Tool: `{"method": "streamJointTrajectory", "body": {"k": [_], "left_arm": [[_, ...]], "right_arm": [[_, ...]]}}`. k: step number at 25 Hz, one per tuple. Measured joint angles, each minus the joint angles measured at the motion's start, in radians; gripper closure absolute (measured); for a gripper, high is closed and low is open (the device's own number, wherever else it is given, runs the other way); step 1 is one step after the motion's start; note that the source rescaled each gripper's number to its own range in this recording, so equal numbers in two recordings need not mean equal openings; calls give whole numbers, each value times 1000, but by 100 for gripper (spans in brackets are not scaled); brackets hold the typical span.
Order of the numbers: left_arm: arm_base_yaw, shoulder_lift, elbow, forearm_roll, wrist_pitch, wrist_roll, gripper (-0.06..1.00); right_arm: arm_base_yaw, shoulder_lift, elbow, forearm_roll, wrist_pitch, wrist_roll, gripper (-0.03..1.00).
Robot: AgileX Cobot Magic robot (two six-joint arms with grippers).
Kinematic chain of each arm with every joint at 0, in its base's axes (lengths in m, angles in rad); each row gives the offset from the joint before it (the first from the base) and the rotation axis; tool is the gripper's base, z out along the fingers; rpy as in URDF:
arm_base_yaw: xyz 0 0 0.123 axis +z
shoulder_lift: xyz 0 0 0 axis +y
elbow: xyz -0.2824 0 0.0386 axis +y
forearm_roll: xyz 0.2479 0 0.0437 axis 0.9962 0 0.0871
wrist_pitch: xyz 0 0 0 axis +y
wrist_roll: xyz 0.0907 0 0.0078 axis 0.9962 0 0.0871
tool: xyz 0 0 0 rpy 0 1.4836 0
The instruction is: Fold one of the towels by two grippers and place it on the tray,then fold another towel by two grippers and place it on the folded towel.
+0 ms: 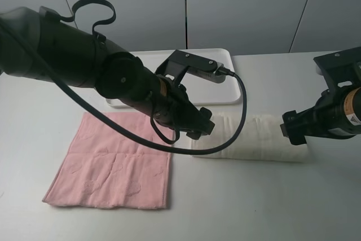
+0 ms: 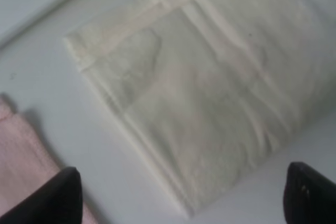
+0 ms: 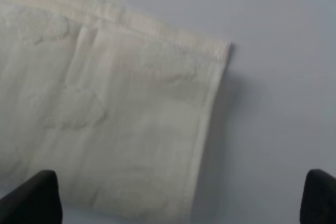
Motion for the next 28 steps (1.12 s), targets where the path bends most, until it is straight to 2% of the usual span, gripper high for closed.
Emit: {"method": "streamJointTrajectory", "body": {"k": [4,8,12,17,21,24,28], "left_arm": [[0,0,-10,0,-9,-12,-5],[9,6,-72,-6,42,-27,-5],[45,39,-174,-12,154,-40,-5],[116,106,-284,-75,293,-47,-5],[121,166,-333,-101,378,-47,-5],[121,204,-349,-129,409,-47,-5],[121,255,-392,-138,456,-49,-5]], "right_arm": [[0,0,-3,10,14,48,-3],[-2,7,-35,91,22,16,-3],[-56,62,-112,242,67,-129,-3],[-154,149,-225,446,160,-336,-3],[-201,207,-296,571,221,-478,-3],[-205,260,-339,630,272,-567,-3],[-205,330,-366,657,305,-605,-3]]}}
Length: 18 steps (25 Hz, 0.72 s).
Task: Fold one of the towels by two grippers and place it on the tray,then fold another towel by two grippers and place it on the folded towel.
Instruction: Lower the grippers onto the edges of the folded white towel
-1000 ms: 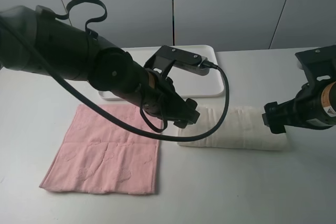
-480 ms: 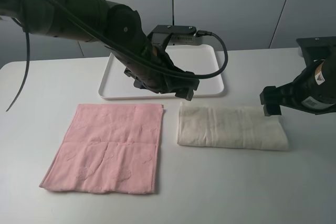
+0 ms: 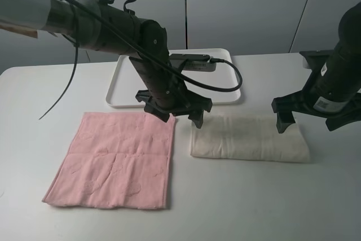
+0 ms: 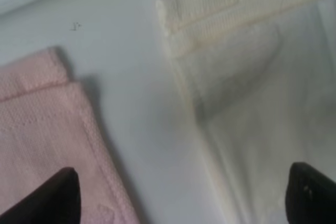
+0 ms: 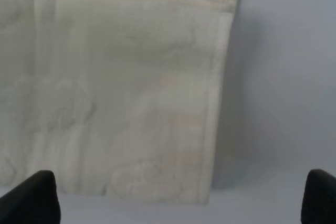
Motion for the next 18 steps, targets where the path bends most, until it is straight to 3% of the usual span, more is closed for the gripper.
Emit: {"method": "streamJointTrajectory", "body": {"k": [4,9,15,18], "left_arm": [[0,46,-72,-4,47,-6,-5],[0,106,-159,50,132,-40,-5],[0,127,-168,105,166,-72,-5],[0,142,-170,112,168,-78,-5]], "right_arm": [[-2,31,-9,1,17,-16,-3],[-57,38,-14,26,37,-58,-3],[-160,38,-14,110,57,-171,-3],[-170,38,-14,143,57,-220,-3]]}}
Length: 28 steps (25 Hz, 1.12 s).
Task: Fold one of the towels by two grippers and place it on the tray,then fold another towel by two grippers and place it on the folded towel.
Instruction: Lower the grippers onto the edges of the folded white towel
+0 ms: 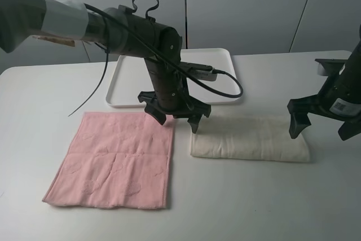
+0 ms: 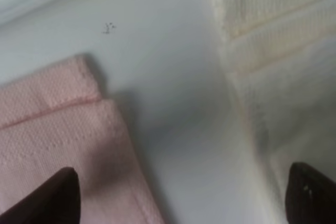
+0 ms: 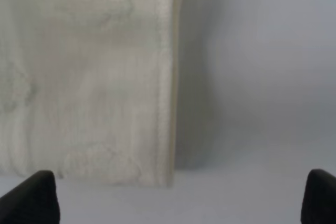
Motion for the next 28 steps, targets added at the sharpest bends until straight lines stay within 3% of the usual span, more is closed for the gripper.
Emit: {"method": "streamJointTrajectory", "body": {"k": [17,28], "left_arm": [[0,25,-16,50,-3,-22,-5],[0,60,-69,50,46,-25,-5]], "right_arm": [[-2,0,0,54,-26,-147,-3],[-2,0,0,64,-26,-176,-3]]}}
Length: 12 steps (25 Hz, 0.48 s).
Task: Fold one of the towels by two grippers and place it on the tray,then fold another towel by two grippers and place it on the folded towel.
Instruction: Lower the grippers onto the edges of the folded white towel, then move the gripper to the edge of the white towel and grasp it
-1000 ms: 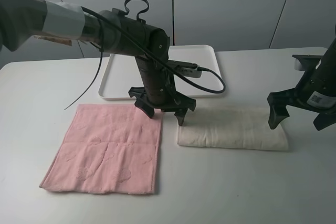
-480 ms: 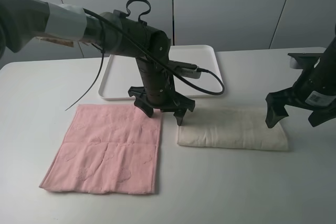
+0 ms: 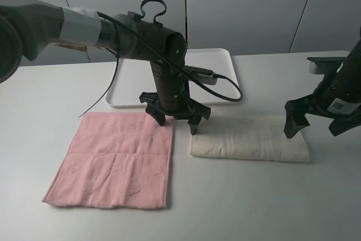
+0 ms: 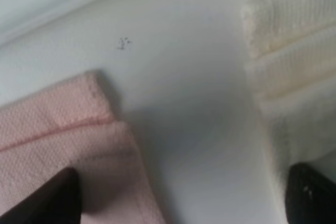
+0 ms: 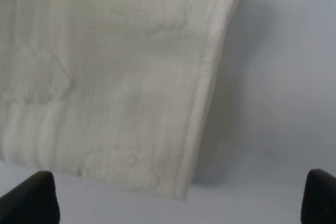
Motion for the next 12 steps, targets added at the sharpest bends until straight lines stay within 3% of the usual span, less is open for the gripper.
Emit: {"method": "streamJointTrajectory", "body": {"k": [12], "left_arm": [[0,4,-9,0,7,0,-5]], "right_arm": [[0,90,0,2,-71,8,-3]]}}
